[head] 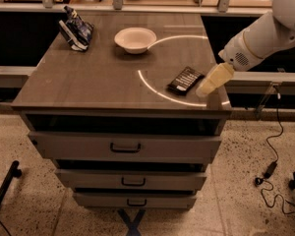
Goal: Move rxbar chocolate near paper bowl
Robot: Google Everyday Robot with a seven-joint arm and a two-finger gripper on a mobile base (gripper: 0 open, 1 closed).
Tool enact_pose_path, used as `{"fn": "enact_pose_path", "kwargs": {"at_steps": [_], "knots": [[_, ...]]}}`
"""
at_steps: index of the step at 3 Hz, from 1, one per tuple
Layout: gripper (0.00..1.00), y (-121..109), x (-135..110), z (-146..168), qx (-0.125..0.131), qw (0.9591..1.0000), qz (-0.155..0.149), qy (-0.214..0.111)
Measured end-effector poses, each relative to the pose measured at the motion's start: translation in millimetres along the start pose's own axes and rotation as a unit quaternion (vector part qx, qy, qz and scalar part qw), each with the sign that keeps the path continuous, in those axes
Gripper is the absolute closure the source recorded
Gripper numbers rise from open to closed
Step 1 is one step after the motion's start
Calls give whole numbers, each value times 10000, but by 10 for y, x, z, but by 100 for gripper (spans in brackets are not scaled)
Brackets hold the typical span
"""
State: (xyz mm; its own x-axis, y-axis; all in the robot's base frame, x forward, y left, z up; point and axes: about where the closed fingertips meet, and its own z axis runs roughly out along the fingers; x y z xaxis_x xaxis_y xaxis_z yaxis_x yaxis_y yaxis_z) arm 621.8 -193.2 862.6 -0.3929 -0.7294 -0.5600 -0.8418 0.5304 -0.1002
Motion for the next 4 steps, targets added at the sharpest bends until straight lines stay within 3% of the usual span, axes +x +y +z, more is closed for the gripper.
{"fn": "enact_pose_path", "kwargs": {"at_steps": [2,3,4], "knots": [[0,23,-183,274,-332,9982,89,-488],[0,53,-234,359,-390,9977,73,-553],[26,82,-229,437,-306,9986,111,-406]]}}
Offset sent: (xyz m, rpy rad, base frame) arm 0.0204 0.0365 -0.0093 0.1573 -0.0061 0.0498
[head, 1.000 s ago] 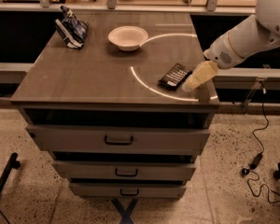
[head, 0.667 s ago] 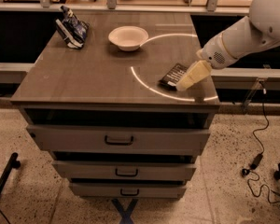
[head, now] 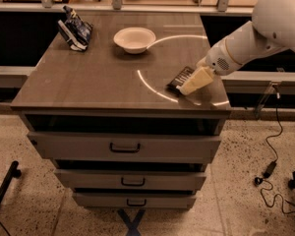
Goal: Move rxbar chocolate near paper bowl
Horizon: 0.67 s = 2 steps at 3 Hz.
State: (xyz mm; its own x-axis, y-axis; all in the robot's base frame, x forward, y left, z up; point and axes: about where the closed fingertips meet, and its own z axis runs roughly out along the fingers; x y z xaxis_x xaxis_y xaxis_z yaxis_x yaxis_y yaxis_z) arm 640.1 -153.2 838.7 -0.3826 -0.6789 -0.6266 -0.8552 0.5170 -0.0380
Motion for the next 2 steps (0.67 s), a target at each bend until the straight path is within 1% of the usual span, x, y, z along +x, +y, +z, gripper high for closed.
{"fn": "enact_pose_path", "kwargs": {"at_steps": [1,2], "knots": [[49,16,-18,29,81,9997,-20,223],[72,51,-92,12,248,9983,-237,470]]}}
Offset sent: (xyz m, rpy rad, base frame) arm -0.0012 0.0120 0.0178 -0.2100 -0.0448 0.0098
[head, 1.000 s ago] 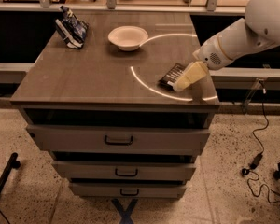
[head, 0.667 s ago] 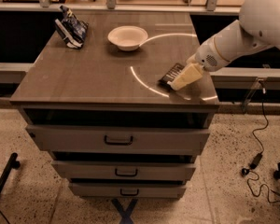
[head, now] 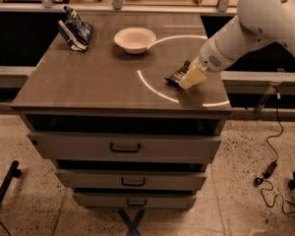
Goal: Move rxbar chocolate near paper bowl
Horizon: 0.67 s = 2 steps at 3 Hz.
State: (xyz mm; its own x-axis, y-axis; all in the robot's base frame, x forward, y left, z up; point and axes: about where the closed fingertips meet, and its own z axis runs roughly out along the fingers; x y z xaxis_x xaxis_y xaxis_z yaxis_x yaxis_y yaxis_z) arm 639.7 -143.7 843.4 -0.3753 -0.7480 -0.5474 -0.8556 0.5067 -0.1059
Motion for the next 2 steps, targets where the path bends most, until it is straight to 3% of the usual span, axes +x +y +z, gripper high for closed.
{"fn": "enact_pose_path", "kwargs": {"at_steps": [1,2], "knots": [[95,18,-52,-47,116,9997,-159,147],[100,22,-70,-86,167,9991,-239,303]]}}
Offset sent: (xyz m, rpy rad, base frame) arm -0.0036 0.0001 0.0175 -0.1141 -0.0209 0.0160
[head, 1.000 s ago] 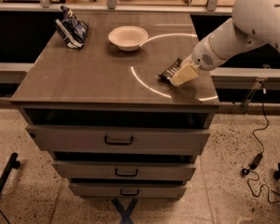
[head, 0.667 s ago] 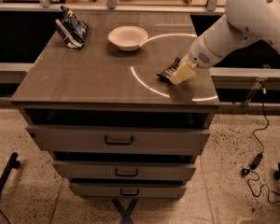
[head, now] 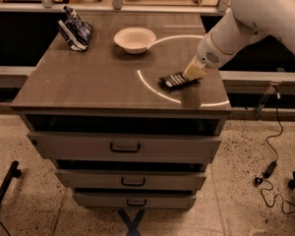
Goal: Move rxbar chocolate near paper bowl
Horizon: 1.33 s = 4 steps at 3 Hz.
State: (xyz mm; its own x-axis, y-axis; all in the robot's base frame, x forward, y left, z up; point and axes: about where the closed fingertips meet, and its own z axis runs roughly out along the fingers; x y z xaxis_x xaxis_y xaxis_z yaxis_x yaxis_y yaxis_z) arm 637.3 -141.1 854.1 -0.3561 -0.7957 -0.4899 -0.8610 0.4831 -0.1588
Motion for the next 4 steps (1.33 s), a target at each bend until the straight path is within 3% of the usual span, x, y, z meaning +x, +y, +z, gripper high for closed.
{"fn": "enact_pose_path", "kwargs": {"at_steps": [1,4], "knots": [[100,-11,3,-26,13,10000,9,53],[28,-21,-22,-88,-80,10000,-35,15]]}}
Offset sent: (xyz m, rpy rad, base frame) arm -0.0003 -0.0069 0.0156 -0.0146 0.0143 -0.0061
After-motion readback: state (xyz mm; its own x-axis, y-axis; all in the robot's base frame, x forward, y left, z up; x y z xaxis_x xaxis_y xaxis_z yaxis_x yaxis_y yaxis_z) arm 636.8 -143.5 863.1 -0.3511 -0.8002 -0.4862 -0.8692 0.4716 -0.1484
